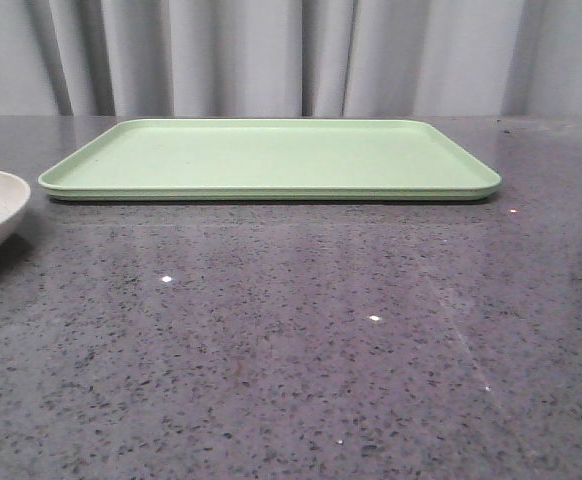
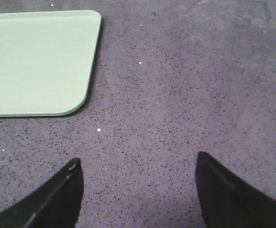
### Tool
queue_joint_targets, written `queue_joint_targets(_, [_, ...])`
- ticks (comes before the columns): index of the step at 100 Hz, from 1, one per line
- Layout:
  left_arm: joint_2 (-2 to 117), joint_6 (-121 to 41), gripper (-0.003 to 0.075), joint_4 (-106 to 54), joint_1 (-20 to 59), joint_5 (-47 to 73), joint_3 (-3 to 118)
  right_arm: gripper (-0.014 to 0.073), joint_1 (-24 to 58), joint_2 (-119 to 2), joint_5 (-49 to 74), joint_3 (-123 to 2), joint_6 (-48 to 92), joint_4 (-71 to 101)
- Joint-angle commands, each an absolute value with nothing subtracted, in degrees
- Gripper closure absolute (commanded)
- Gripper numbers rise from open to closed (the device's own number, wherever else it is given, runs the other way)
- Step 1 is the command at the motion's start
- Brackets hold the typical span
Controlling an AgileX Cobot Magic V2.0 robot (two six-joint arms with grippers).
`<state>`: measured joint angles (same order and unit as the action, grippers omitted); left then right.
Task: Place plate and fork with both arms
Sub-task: 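Lift the plate with the left gripper and carry it over the tray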
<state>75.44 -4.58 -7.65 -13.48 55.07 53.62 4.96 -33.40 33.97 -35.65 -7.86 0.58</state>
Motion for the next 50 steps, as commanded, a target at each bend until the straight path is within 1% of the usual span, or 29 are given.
queue_joint_targets(1, [73.07,-6.87,0.0741,-10.66,-13.49,55.96,56.67,0.0085,4.64,-34.04,30.22,-37.68,-7.51,0.47])
queue_joint_targets(34, [70.48,-11.61,0.0741,-22.1,-13.49,59.62,64.98,0.0085,4.64,-34.04,30.22,-37.68,-7.51,0.47])
queue_joint_targets(50, [71.25,-12.36,0.0741,-28.03,-12.04,56.89,68.29,0.0085,4.64,-34.04,30.22,-37.68,-7.51,0.47])
